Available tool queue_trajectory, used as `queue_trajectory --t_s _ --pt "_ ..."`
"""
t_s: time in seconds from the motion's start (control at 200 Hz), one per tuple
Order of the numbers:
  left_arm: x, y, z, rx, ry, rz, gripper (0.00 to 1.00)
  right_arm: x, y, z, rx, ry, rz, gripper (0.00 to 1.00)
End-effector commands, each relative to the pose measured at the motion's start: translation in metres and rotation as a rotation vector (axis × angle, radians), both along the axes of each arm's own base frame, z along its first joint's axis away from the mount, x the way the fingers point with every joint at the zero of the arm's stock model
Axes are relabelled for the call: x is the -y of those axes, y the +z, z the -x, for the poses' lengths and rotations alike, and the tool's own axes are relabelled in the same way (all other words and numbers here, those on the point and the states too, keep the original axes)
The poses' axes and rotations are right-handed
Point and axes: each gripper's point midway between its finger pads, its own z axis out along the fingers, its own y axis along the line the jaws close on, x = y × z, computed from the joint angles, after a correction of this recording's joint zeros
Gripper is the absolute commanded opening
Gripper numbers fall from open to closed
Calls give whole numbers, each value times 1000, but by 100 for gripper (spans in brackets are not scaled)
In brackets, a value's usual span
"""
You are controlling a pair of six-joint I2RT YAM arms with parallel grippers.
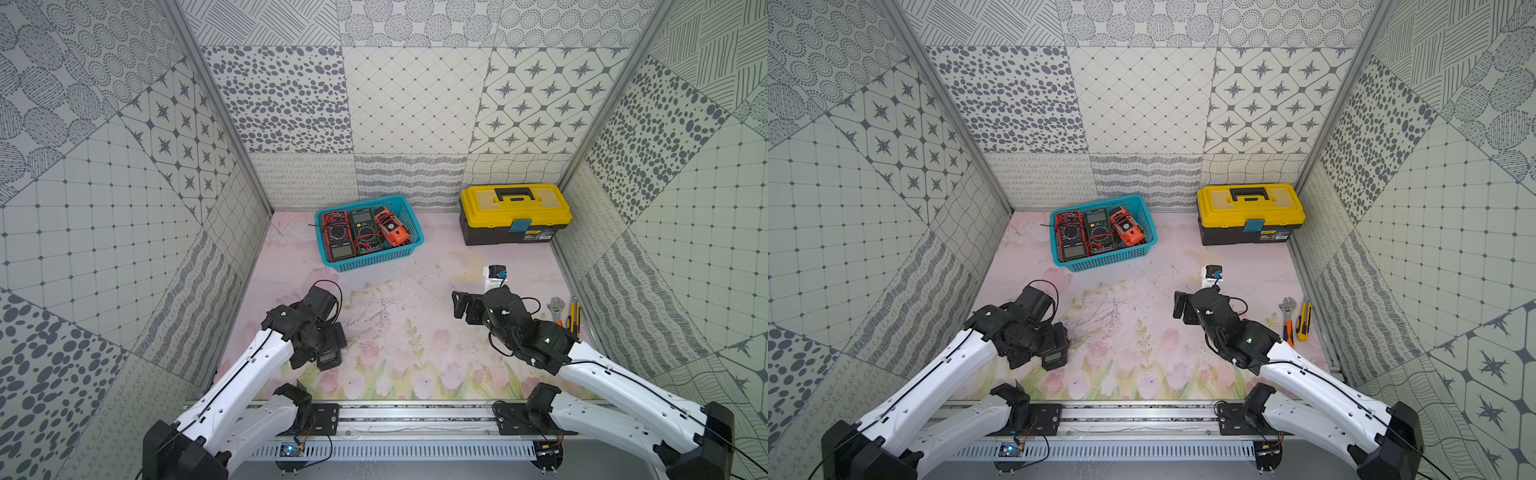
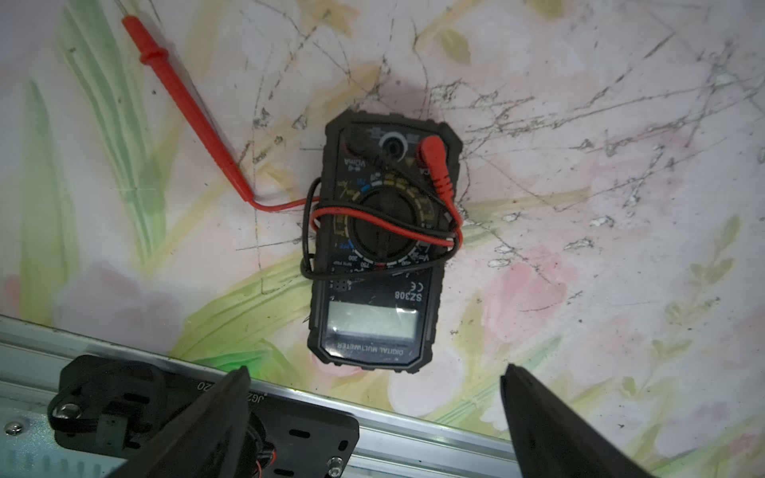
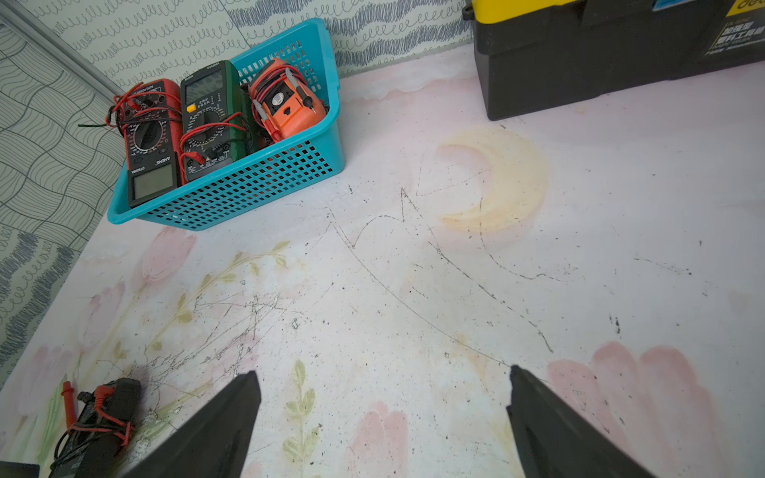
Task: Put the multimeter into the basket
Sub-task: Pick up the multimeter from the center of the board.
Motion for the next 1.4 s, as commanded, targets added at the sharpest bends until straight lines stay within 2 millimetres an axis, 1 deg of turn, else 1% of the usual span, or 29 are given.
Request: queue_trajectory --t_s 0.0,0.125,0.21,0.57,0.69,0.816,0.936,1.211,1.276,1.391 --pt "10 -15 3 -47 90 61 99 -1 14 -3 40 -14 -33 98" --pt "9 -32 4 -65 130 50 99 0 13 -4 41 -18 -29 98" --pt "5 -40 2 -72 126 24 99 0 14 -4 42 -19 -29 98" --pt "1 -56 -18 -83 73 -56 99 -4 14 -6 38 -8 -18 98" --pt "1 -63 -21 -104 62 -79 99 -4 14 -7 39 -7 -14 98" --pt "0 -71 -22 -122 67 -94 95 -4 14 -7 39 -8 -14 98" --pt "-2 -73 -23 -124 72 -105 84 -4 15 -7 39 -6 -14 98" --pt "-4 -69 -25 -106 71 -117 37 -5 15 -7 39 -10 -22 98" --pt "-3 -64 -28 -94 67 -110 30 -5 15 -7 39 -11 -24 98" --pt "2 -47 -37 -48 61 -91 29 -5 15 -7 37 -11 -21 98"
